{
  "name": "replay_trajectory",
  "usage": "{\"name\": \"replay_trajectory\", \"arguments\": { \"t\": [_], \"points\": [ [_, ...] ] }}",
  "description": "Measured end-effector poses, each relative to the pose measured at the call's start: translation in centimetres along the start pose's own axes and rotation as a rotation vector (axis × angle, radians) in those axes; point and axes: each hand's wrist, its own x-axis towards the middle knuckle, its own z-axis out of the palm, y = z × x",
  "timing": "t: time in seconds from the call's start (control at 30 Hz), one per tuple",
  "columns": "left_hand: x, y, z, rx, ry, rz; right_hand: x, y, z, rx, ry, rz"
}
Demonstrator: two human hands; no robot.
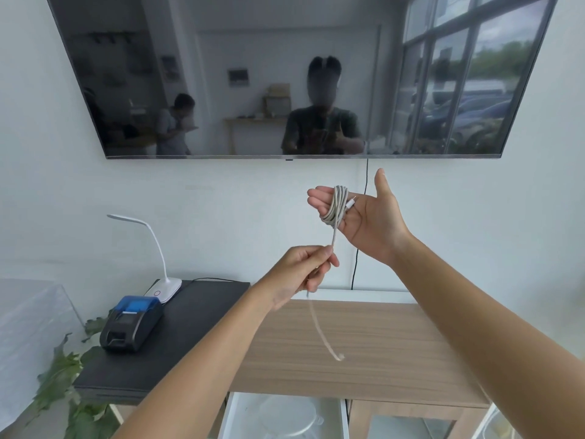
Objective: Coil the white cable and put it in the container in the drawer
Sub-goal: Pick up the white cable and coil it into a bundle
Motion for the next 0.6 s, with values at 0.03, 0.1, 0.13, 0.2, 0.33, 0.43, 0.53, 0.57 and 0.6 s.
{"name": "replay_trajectory", "arguments": {
  "t": [0.03, 0.1, 0.13, 0.2, 0.33, 0.43, 0.53, 0.57, 0.6],
  "points": [
    [0.0, -0.2, -0.4, -0.017, -0.02, -0.04, -0.2, -0.3, 0.0, 0.002, -0.011, 0.01],
    [0.2, -0.5, -1.3, -0.016, -0.024, -0.1, -0.7, -0.7, 0.1, -0.014, -0.035, 0.046],
    [0.4, -0.5, -1.7, -0.003, -0.015, -0.122, -0.9, -0.8, 0.2, -0.028, -0.049, 0.073],
    [1.0, -0.1, -2.8, 0.04, 0.017, -0.143, -1.4, -0.7, 0.2, -0.076, -0.078, 0.148],
    [2.3, 3.5, -5.3, 0.159, 0.088, -0.126, -2.0, 0.3, 0.3, -0.289, -0.157, 0.314],
    [3.0, 6.8, -5.6, 0.375, 0.103, -0.086, -1.6, 0.9, 0.6, -0.498, -0.131, 0.353],
    [3.1, 8.2, -4.3, 0.586, 0.172, -0.017, -1.1, 1.2, 0.8, -0.722, -0.057, 0.308],
    [2.9, 8.2, -3.8, 0.601, 0.195, 0.007, -1.0, 1.3, 0.7, -0.765, -0.018, 0.277],
    [2.8, 8.2, -3.5, 0.6, 0.21, 0.026, -0.9, 1.5, 0.6, -0.785, 0.022, 0.239]
  ]
}}
